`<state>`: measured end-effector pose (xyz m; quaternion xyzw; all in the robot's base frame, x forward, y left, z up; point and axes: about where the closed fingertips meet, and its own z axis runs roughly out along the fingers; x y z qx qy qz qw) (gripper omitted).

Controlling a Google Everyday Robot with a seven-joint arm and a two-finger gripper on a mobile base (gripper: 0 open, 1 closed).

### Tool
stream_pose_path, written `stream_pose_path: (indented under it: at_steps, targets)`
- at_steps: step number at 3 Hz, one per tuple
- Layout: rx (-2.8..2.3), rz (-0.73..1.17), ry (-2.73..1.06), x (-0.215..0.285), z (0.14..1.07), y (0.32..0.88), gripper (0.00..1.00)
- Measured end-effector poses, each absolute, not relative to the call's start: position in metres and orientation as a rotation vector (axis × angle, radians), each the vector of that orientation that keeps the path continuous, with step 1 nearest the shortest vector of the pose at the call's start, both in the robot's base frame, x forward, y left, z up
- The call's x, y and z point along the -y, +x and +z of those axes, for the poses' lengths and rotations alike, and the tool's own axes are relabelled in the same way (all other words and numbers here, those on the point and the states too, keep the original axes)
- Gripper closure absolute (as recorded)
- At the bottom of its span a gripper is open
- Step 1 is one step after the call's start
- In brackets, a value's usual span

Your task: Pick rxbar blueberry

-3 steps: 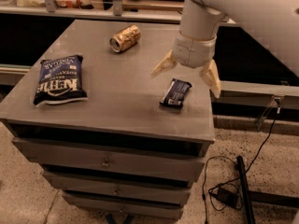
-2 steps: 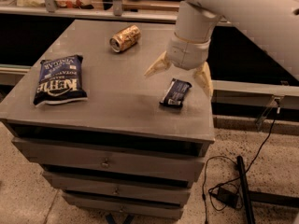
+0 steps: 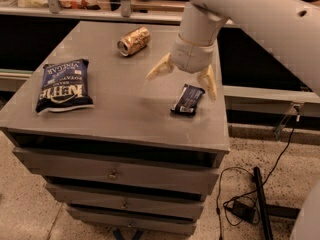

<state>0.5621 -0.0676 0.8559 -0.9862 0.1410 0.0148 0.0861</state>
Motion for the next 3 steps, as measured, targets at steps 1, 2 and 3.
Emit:
stream_pose_path:
  at_steps: [1, 2, 3]
  targets:
    - [-0.391, 0.021, -2.924, 0.070, 0.856, 0.575, 0.00]
    - [-0.397, 0.029, -2.903, 0.079, 0.850, 0.583, 0.00]
    - [-0.389, 0.044, -2.873, 0.084, 0.838, 0.586, 0.00]
